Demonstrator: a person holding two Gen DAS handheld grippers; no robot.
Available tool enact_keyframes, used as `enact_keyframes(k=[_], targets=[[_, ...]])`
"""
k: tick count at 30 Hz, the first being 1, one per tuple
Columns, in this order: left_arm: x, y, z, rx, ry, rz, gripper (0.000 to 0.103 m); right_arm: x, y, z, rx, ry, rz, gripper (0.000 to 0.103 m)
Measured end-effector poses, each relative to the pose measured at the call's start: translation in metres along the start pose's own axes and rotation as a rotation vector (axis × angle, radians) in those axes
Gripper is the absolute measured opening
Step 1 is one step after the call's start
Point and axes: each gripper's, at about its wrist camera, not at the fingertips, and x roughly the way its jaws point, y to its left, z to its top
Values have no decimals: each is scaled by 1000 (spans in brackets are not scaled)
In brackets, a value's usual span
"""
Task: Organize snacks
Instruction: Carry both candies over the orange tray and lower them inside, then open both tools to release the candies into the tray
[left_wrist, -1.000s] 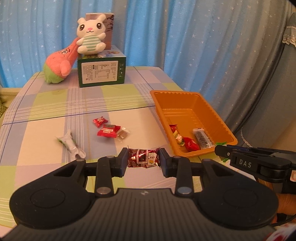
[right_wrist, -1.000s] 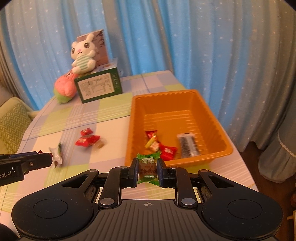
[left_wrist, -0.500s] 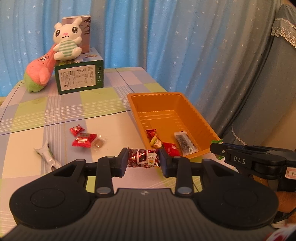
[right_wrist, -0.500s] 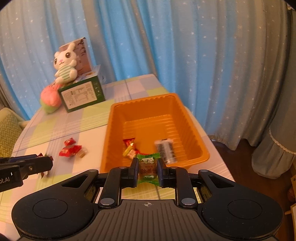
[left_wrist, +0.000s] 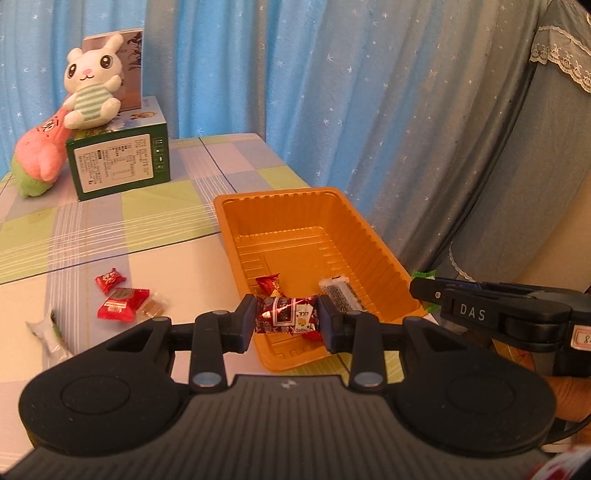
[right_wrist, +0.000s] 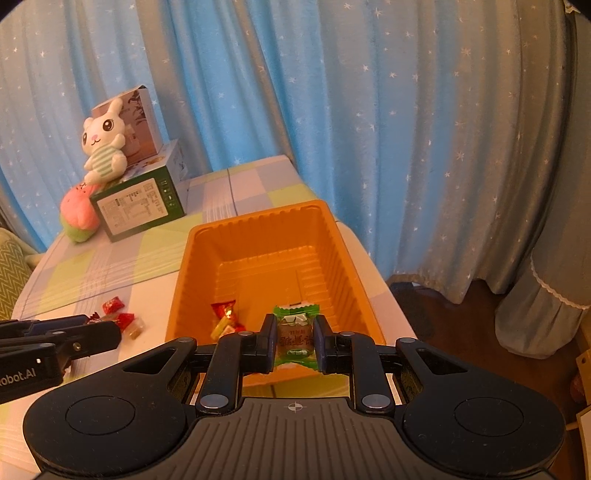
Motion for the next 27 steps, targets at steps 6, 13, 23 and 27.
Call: enact_keyframes(k=[6, 13, 23, 27], targets=[[18, -3, 5, -3, 15, -7, 32, 13, -6, 9, -2, 4, 10, 21], [38, -3, 11, -11, 30, -13, 32, 28, -10, 20, -15, 8, 9, 21], [63, -5, 18, -22, 51, -23, 33, 48, -17, 27, -12, 24, 11, 21], [71, -5, 19, -24, 61, -16, 34, 53, -19, 27, -7, 30, 11, 21]])
